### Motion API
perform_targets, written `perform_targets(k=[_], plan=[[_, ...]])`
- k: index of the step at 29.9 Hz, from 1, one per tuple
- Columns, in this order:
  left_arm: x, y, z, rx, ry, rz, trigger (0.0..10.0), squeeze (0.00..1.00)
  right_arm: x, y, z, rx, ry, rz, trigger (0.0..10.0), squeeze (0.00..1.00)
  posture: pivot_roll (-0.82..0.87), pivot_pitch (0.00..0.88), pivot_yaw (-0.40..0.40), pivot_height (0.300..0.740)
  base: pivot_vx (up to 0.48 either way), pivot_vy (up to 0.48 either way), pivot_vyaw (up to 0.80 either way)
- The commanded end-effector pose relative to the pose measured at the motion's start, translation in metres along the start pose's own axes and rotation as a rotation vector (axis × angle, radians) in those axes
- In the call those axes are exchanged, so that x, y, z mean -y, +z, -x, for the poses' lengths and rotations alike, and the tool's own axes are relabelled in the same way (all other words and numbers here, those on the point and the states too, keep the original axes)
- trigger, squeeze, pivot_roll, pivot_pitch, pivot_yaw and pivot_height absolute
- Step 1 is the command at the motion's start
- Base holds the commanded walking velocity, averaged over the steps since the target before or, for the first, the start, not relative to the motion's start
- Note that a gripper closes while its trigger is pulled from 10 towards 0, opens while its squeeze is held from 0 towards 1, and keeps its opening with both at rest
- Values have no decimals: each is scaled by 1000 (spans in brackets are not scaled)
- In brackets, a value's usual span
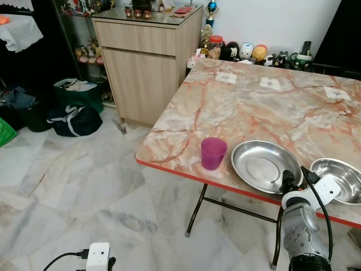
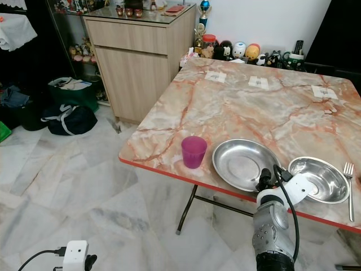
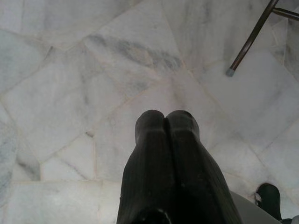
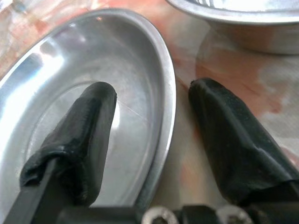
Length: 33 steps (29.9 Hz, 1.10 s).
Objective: Setting the table
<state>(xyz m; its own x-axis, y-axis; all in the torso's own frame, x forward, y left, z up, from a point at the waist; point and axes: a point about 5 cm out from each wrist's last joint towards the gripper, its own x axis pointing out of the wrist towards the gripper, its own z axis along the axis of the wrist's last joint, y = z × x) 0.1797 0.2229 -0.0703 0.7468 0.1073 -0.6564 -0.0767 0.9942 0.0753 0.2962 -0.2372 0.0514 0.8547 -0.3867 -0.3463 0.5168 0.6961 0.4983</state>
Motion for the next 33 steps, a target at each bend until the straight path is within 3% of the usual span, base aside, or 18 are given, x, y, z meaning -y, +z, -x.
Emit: perform_targets(k=[1, 6, 7, 8, 9, 14, 15, 16, 17, 33], plan=[[-1, -2, 1, -17, 2, -4, 10000, 0, 0, -2, -2, -27, -6, 34, 0, 0, 50, 0, -23, 740, 0, 0, 0], [-2, -2, 0, -19, 1, -5, 10000, 0, 3, -10, -2, -65, -28, 54, 471, 0, 55, 0, -24, 740, 0, 0, 0], [-2, -2, 0, -19, 1, -5, 10000, 0, 3, -11, -2, -69, -28, 58, 3922, 0, 55, 0, -24, 740, 0, 0, 0], [-2, -2, 0, -19, 2, -5, 10000, 0, 2, -11, -2, -72, -25, 60, 8902, 0, 55, 0, -24, 740, 0, 0, 0], [-1, -2, 0, -19, 1, -6, 10000, 0, 2, -12, -3, -77, -17, 66, 10000, 0, 55, 0, -23, 740, 0, 0, 0], [-1, -2, 0, -18, 2, -7, 10000, 0, 0, -15, -3, -88, -16, 98, 10000, 0, 55, 0, -24, 740, 0, 0, 0], [-1, -2, 0, -18, 2, -7, 10000, 0, 0, -15, -3, -88, -17, 95, 8275, 0, 55, 0, -24, 740, 0, 0, 0], [-1, -2, 0, -18, 2, -6, 10000, 0, 0, -15, -3, -87, -16, 93, 8275, 0, 55, 0, -24, 740, 0, 0, 0], [-1, -2, 0, -18, 2, -6, 10000, 0, -1, -15, -4, -84, -12, 93, 0, 0, 55, 0, -24, 740, 0, 0, 0], [2, -3, 1, -17, 0, -5, 10000, 0, -11, -13, -2, -42, 28, 79, 0, 0, 57, 0, -29, 740, 0, 0, 0]])
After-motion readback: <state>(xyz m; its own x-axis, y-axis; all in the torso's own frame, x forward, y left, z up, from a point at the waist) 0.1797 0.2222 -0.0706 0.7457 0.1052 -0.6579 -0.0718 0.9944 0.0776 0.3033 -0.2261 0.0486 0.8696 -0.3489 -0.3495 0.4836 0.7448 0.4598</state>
